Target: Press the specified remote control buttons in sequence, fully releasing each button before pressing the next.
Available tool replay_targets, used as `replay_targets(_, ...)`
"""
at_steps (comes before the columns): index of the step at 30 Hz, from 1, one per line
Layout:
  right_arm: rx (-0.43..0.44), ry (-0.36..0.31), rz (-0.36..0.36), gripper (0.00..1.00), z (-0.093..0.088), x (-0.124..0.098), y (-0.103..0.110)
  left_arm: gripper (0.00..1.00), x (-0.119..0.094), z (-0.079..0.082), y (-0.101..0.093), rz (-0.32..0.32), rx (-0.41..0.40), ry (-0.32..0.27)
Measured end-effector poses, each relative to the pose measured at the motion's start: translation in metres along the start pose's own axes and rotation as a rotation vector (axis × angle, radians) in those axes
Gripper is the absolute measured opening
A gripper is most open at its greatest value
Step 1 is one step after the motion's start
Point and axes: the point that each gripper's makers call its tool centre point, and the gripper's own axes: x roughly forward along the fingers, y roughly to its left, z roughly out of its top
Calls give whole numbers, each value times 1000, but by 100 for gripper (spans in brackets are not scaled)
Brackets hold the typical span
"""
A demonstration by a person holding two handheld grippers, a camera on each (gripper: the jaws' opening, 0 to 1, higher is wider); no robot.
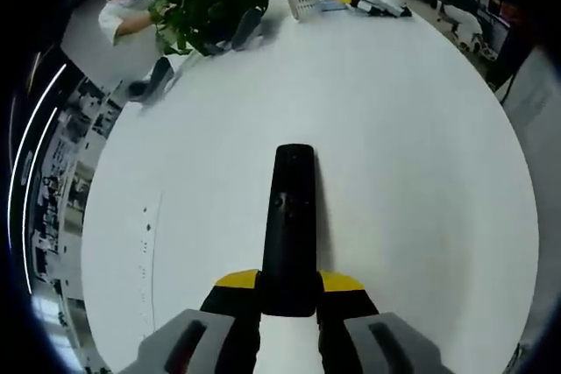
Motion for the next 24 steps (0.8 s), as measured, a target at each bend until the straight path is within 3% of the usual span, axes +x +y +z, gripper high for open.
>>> replay_targets(14, -9, 11, -16, 79, -1, 0, -1, 23, 5, -10, 22, 10, -15, 34)
replay_targets(24, -9, 18, -18, 79, -2, 1, -1, 23, 12, -18, 22, -12, -15, 62)
